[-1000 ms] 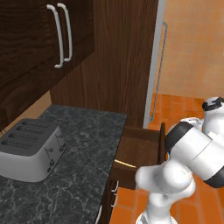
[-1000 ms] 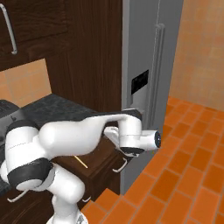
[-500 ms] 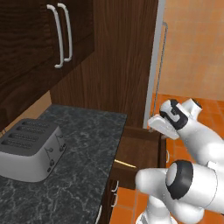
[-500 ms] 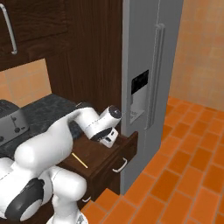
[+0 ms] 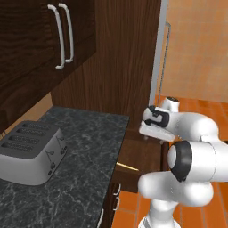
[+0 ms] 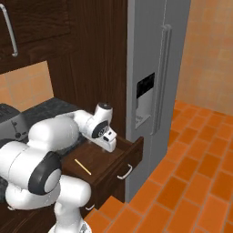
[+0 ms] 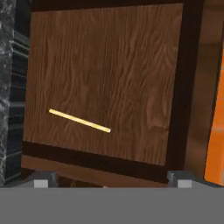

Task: Take a straw from the drawer in front and place it inside the glass cup on the dining counter.

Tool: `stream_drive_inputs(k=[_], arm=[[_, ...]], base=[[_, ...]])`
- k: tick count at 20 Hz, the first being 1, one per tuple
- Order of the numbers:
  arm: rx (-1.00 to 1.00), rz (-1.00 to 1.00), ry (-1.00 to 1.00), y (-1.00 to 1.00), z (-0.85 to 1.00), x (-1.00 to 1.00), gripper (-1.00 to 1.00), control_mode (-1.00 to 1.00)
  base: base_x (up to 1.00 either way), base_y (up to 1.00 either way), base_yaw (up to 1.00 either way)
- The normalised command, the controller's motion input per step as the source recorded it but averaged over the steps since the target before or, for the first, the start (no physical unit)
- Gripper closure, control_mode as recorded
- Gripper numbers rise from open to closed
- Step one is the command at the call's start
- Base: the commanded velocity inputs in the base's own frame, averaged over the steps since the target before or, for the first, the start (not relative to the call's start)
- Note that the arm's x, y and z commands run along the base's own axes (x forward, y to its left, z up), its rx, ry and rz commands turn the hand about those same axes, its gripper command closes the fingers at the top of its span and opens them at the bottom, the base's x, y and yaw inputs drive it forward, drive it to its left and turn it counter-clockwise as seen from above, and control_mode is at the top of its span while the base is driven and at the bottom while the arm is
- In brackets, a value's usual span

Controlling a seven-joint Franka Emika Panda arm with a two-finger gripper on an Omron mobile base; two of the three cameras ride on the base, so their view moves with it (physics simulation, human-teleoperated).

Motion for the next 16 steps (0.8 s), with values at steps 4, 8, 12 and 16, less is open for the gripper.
stream_drive_inputs(k=[4, 8, 12, 16], arm=[[-0.17, -0.06, 0.19, 0.0, -0.36, 0.0, -1.0, -1.0], [-0.16, -0.05, 0.14, -0.01, -0.38, 0.0, -1.0, -1.0], [-0.12, -0.02, 0.1, -0.01, -0.54, 0.0, -1.0, -1.0], [-0.09, 0.0, 0.05, -0.05, -0.45, 0.02, -1.0, -1.0]], base=[[0.0, 0.0, 0.0], [0.0, 0.0, 0.0], [0.0, 0.0, 0.0], [0.0, 0.0, 0.0]])
